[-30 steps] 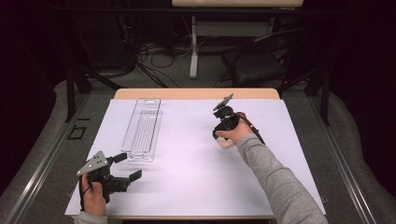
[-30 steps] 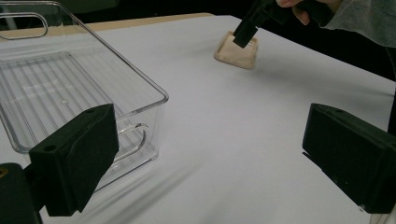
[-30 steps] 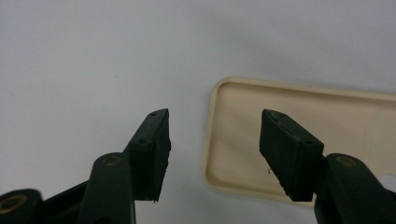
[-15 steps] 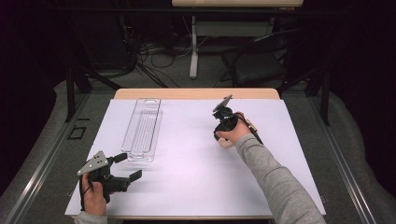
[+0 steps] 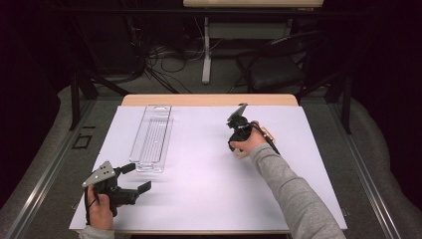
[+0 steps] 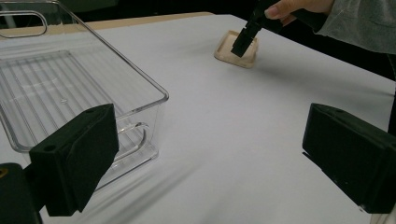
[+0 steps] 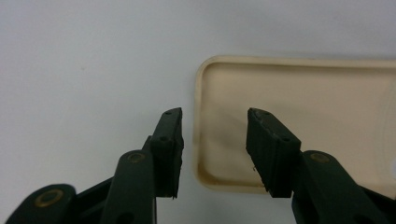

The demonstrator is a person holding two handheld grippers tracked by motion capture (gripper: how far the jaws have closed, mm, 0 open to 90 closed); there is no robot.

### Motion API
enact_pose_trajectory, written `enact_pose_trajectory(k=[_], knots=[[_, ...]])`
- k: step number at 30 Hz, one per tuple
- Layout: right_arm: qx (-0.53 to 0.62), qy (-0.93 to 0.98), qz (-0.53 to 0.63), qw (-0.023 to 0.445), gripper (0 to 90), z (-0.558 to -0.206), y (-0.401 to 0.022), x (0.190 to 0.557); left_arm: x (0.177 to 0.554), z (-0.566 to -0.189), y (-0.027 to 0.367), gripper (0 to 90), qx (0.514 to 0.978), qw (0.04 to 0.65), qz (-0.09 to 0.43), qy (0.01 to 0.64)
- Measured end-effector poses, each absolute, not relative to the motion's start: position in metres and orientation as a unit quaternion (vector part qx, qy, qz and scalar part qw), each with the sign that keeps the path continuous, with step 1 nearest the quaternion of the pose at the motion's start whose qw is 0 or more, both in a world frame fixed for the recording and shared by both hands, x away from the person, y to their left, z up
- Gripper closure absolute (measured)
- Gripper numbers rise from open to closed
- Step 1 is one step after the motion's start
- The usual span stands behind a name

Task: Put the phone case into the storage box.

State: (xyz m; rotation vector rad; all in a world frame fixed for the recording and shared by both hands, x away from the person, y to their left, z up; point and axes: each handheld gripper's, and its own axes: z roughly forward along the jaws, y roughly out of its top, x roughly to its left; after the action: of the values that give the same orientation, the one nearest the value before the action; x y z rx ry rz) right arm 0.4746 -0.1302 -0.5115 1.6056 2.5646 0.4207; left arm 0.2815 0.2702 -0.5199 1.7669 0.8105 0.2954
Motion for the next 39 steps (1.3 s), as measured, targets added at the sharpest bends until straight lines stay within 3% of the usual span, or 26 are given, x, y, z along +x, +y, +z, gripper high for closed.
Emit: enact_pose_trajectory(k=[11, 39], knots=[[0.522, 0.843, 0.124, 0.041, 55.3, -0.516, -0.125, 0.474, 0.281, -0.520, 0.271, 3.9, 0.746, 0.555, 0.124, 0.346], [0.531, 0.840, 0.113, 0.026, 77.1, -0.525, -0.120, 0.473, 0.282, -0.520, 0.271, 3.9, 0.746, 0.554, 0.124, 0.347]])
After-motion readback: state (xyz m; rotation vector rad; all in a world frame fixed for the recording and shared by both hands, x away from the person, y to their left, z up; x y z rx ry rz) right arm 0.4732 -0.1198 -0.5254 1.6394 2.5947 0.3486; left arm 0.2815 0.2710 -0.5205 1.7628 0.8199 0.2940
